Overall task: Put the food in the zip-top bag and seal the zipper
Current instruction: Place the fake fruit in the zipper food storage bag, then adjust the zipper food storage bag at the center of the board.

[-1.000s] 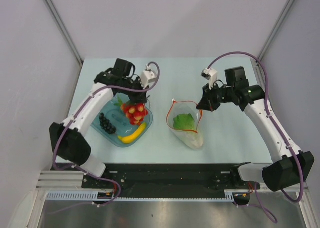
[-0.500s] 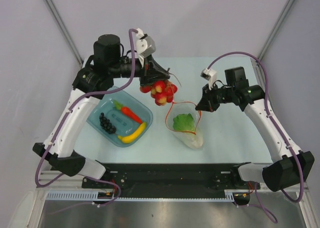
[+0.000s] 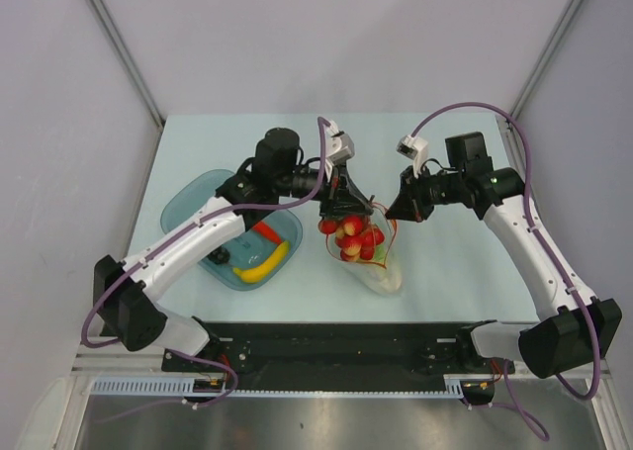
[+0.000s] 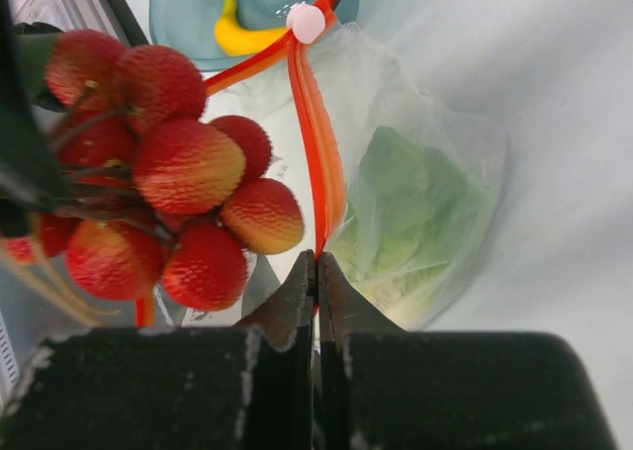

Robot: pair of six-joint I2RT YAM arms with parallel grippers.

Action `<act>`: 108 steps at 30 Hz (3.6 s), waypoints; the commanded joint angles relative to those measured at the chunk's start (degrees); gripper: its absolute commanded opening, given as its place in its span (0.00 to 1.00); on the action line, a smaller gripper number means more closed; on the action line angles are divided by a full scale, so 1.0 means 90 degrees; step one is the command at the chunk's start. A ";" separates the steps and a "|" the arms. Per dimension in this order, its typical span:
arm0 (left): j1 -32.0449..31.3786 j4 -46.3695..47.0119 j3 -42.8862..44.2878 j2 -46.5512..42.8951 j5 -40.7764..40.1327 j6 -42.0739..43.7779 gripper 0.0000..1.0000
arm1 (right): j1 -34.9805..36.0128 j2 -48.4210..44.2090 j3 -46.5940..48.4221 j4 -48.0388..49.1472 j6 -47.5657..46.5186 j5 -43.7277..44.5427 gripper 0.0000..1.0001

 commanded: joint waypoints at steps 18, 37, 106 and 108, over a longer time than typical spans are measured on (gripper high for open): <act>-0.0077 0.0274 -0.0326 -0.0143 -0.1467 0.2152 0.00 | -0.0236 0.0022 0.0247 -0.0284 -0.0495 -0.0628 0.00; -0.1679 -0.1288 0.0142 0.0667 -0.2347 0.5933 0.00 | -0.0509 0.0188 0.0267 -0.0450 -0.0416 -0.1497 0.00; -0.1610 -0.4502 0.1266 -0.0183 -0.1906 0.7281 0.00 | -0.0100 0.0628 0.1557 -0.1515 -0.1647 -0.0747 0.00; -0.1668 -0.4589 0.1052 -0.0008 -0.2150 0.7281 0.00 | 0.0124 0.0647 0.1275 -0.1301 -0.1648 -0.0590 0.00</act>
